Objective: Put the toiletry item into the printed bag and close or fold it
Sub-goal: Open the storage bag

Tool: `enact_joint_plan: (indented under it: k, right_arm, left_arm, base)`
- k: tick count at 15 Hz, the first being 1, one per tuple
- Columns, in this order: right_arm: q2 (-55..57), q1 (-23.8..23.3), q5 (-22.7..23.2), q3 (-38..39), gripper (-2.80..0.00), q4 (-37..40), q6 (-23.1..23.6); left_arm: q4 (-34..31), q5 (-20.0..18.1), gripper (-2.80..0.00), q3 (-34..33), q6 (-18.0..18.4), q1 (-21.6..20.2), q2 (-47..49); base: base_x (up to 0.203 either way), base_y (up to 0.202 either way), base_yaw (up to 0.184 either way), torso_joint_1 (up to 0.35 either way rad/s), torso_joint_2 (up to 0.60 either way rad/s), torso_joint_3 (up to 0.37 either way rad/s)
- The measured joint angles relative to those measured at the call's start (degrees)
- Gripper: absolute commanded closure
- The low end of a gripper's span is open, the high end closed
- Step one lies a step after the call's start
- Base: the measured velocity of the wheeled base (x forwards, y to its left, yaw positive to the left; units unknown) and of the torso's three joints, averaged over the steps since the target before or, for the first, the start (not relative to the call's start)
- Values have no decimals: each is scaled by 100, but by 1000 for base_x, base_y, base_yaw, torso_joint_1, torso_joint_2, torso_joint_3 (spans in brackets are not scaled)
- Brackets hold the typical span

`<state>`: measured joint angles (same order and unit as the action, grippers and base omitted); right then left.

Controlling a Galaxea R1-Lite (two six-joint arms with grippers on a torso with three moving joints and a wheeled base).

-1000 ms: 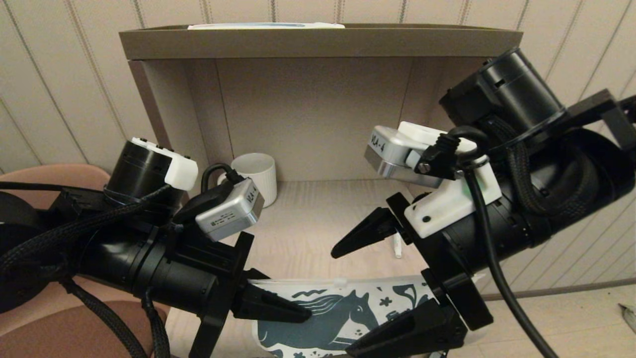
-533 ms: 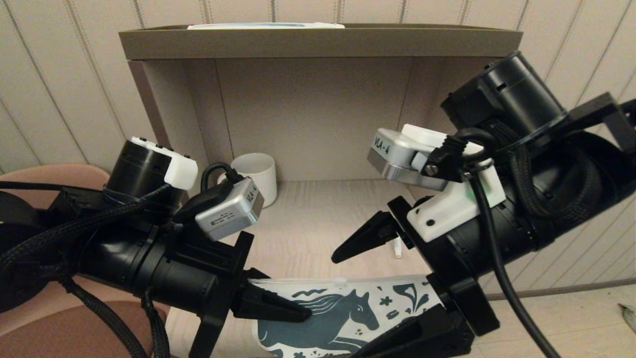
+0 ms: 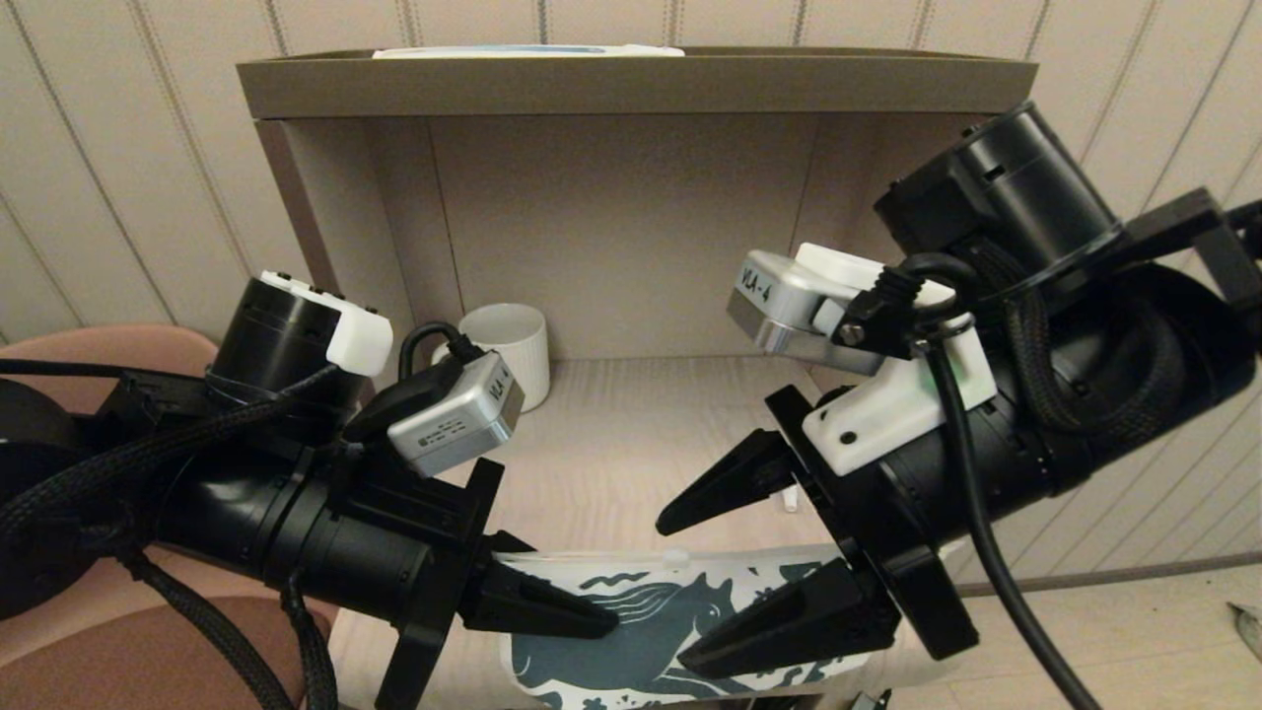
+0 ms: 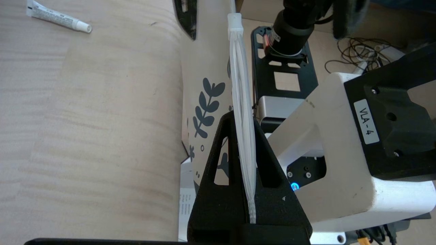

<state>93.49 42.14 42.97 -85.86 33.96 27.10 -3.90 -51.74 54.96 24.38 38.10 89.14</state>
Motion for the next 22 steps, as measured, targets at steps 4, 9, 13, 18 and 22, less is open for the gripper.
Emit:
enact_joint_plan:
  k: [4,9,13,18,22]
  right_arm:
    - [4,-13,-6,11,-280,-1,5]
    - [0,-13,-16,48,-280,-3,8]
    - [-2,-15,-15,71,-280,-20,8]
    - [-10,-20,-22,80,-280,-23,8]
    - [-18,-24,-33,116,-280,-39,8]
  left_arm:
    - [-2,0,0,0,-2,3,0]
    - [0,0,0,-1,11,5,6]
    - [0,-2,0,-2,15,2,13]
    - [2,1,0,-11,25,2,23]
    - [2,0,0,-11,26,2,24]
  base:
    - [0,0,0,0,0,0]
    - [0,0,0,0,0,0]
    - [0,0,0,0,0,0]
    - [0,0,0,0,0,0]
    - [0,0,0,0,0,0]
